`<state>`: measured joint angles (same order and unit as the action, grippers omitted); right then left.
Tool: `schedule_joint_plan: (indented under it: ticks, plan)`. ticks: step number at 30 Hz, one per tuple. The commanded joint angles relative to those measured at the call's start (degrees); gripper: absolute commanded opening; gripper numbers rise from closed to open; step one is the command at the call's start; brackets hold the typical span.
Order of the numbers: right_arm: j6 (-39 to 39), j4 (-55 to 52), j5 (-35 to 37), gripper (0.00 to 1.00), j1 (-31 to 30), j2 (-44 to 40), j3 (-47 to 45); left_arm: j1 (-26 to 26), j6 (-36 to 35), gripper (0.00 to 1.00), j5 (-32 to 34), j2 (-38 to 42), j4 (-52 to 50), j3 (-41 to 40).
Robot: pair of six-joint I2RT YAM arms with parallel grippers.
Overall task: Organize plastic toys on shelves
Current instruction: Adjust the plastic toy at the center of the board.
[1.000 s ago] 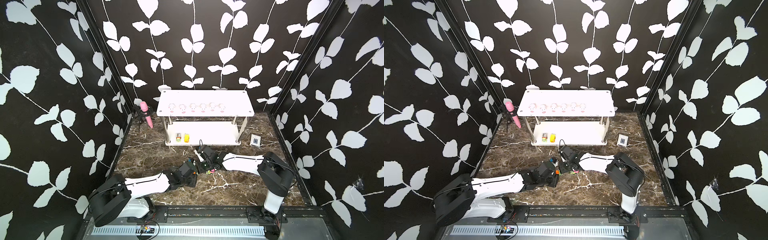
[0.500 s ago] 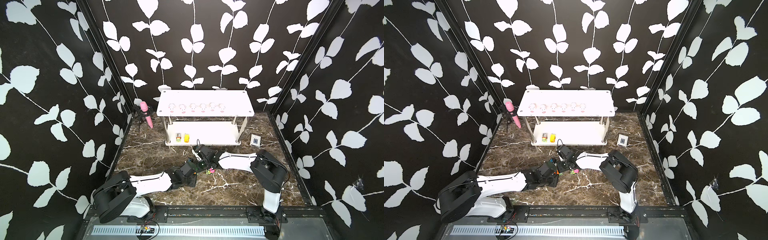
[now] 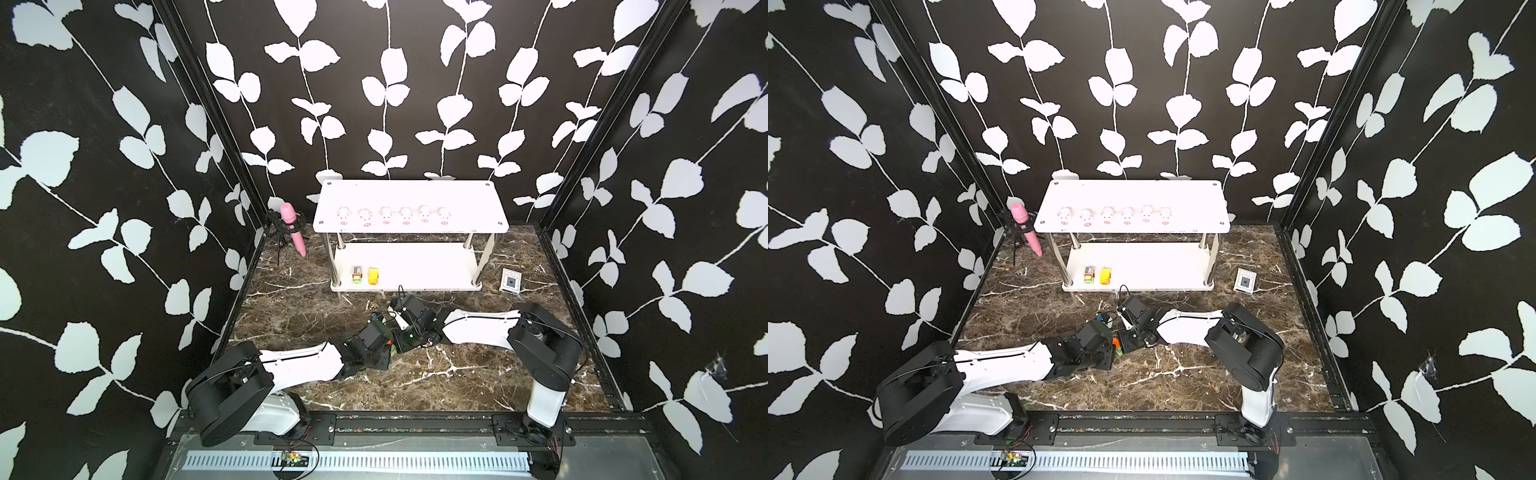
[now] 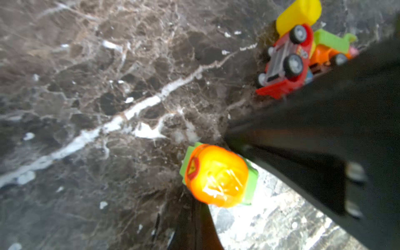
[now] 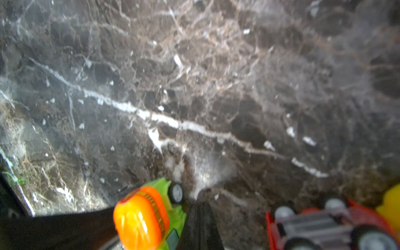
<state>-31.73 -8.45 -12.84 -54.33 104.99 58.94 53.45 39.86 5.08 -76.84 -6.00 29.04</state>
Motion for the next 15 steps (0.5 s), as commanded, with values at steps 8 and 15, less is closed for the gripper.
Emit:
schedule_joint_plan:
  ticks: [8,15]
  plan:
    - [-0.59,-1.7,2.18,0.11,-1.6,-3.61,-2.26,-3.85,-2.51,0.0,-1.58,-0.4,-0.34,0.17]
    - [-1.1,-2.19,4.28,0.17,-1.81,-7.1,-4.38,-4.85,-1.98,0.03,-0.53,2.69,-3.73,-0.62]
